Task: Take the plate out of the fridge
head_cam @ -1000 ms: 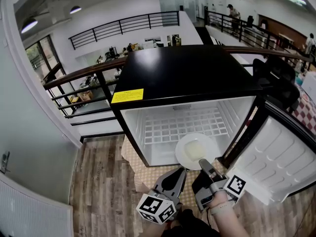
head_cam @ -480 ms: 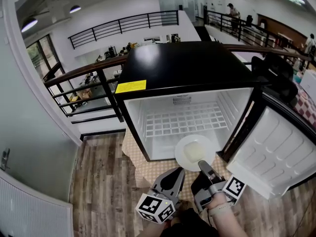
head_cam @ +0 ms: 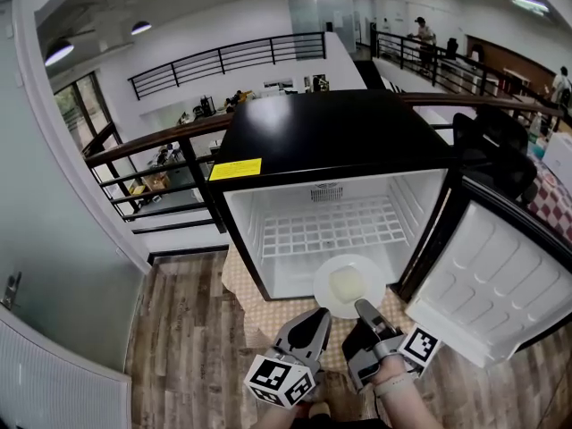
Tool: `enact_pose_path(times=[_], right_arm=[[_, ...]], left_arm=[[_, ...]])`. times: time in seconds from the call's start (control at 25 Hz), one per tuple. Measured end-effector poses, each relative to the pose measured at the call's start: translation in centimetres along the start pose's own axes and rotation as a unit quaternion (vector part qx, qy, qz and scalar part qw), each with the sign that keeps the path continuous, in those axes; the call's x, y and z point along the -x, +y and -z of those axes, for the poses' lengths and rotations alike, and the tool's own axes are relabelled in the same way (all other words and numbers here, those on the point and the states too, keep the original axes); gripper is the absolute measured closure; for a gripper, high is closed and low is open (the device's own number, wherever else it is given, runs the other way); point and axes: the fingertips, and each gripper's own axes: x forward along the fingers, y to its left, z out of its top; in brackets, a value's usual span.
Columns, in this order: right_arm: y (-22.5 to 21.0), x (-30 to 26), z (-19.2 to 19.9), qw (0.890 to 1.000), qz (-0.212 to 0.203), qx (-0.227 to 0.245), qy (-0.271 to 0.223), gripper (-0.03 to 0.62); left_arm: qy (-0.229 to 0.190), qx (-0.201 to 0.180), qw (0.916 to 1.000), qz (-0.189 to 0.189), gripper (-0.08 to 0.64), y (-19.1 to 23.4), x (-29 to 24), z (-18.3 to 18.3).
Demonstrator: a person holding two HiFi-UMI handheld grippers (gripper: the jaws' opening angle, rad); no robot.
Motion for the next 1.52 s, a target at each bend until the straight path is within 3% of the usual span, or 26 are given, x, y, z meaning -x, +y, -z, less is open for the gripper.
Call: enact_pose_path(times=[0.28, 1.52], right_arm=[[0.3, 1.5, 0.2, 1.000, 0.001, 0.005, 0.020, 0.526], [0.5, 10.6, 2.0, 0.999, 0.006, -0.012, 0.032, 0.526]], left_arm=[[-0.006, -0.003, 0.9998, -0.019, 0.538, -1.5, 0.7, 0.1], [0.000, -0.004, 0.9992, -0.039, 0.540, -8.6, 5.8, 2.4]])
